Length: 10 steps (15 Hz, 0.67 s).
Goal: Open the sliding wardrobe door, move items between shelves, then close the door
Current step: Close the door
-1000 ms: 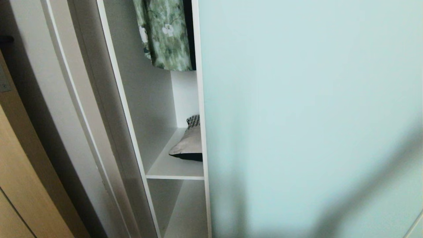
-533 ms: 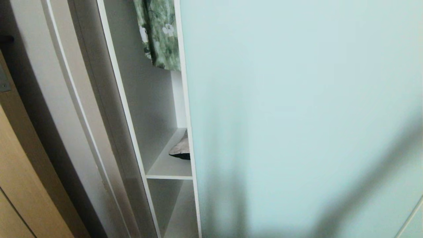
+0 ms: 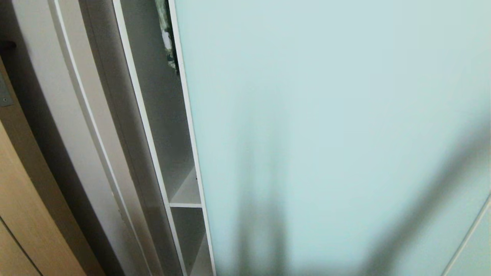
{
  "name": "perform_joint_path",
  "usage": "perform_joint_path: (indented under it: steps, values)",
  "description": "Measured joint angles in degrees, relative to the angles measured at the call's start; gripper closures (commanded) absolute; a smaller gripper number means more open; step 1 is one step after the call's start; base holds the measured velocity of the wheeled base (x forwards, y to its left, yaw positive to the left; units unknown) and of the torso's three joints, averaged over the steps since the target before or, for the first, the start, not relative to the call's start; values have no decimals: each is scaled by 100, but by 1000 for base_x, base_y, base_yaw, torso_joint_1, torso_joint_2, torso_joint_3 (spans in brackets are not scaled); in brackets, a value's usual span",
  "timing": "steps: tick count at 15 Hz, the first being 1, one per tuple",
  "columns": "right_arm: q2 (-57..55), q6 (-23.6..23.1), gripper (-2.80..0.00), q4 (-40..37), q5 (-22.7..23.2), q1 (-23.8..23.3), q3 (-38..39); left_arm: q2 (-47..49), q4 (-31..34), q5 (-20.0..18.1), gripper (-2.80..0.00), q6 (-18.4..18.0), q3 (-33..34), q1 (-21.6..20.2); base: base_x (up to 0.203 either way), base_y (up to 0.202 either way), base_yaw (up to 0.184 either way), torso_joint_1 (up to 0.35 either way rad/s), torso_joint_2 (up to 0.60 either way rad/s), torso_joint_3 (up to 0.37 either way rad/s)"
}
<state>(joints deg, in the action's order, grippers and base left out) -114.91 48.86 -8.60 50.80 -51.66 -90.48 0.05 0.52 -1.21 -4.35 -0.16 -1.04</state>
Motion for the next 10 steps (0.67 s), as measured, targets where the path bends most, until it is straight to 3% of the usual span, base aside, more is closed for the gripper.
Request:
perform_joint_path:
  steps: [10]
  values:
    - [861,11,0,602,-17,760,1304,0,-1,0,0,-2,2,0,0,0,0,0,0,0]
